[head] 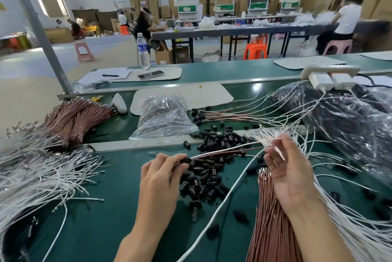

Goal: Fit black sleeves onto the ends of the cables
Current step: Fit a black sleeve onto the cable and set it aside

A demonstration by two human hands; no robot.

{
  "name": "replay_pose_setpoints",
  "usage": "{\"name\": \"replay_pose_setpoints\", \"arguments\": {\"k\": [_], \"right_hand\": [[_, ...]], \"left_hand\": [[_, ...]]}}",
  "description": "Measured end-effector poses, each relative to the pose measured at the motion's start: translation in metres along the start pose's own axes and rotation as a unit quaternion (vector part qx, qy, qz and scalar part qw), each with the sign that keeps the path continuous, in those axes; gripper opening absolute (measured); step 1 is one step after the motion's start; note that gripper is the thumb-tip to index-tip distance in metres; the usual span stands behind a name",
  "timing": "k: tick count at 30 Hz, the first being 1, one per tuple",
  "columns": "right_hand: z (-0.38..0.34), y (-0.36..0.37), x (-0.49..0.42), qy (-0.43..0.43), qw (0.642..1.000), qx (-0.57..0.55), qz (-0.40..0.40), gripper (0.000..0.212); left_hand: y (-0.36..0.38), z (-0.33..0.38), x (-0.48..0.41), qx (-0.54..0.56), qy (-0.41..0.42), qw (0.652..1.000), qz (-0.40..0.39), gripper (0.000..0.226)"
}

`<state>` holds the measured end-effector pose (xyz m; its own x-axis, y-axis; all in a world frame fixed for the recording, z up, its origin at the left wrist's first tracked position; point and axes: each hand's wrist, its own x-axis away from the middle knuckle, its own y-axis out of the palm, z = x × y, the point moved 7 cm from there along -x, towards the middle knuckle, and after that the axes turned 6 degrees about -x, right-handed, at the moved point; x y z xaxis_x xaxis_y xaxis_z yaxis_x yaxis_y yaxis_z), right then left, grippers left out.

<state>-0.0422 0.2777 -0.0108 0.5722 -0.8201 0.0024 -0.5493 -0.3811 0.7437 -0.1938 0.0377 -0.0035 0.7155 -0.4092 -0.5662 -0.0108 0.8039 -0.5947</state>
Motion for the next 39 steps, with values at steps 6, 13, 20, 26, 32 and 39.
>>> {"name": "replay_pose_setpoints", "arguments": {"k": [6,13,20,26,32,39], "right_hand": [[-0.019,-0.015,-0.003,-0.031,0.994,-0.096,0.043,0.011],[-0.012,-0.014,-0.008,0.019,0.988,-0.156,0.006,0.026],[0.052,0.048,0.027,0.098,0.960,0.179,-0.191,0.038],[0.075,0.055,0.038,0.087,0.959,0.201,-0.180,0.024],[0.062,0.036,0.022,0.069,0.985,0.129,-0.089,0.022],[0.063,0.032,0.019,0.072,0.987,0.118,-0.076,0.022]], "left_hand": [[-0.018,-0.008,-0.004,-0.005,-0.021,0.998,0.067,0.036],[-0.018,-0.027,-0.004,0.071,-0.083,0.991,0.084,0.025],[-0.001,-0.005,0.000,0.109,-0.050,0.993,0.024,0.021],[0.022,0.016,0.011,0.080,0.014,0.995,-0.066,0.029],[0.021,0.011,0.011,0.111,-0.004,0.992,-0.059,0.024],[0.022,0.015,0.012,0.080,0.010,0.994,-0.074,0.020]]}}
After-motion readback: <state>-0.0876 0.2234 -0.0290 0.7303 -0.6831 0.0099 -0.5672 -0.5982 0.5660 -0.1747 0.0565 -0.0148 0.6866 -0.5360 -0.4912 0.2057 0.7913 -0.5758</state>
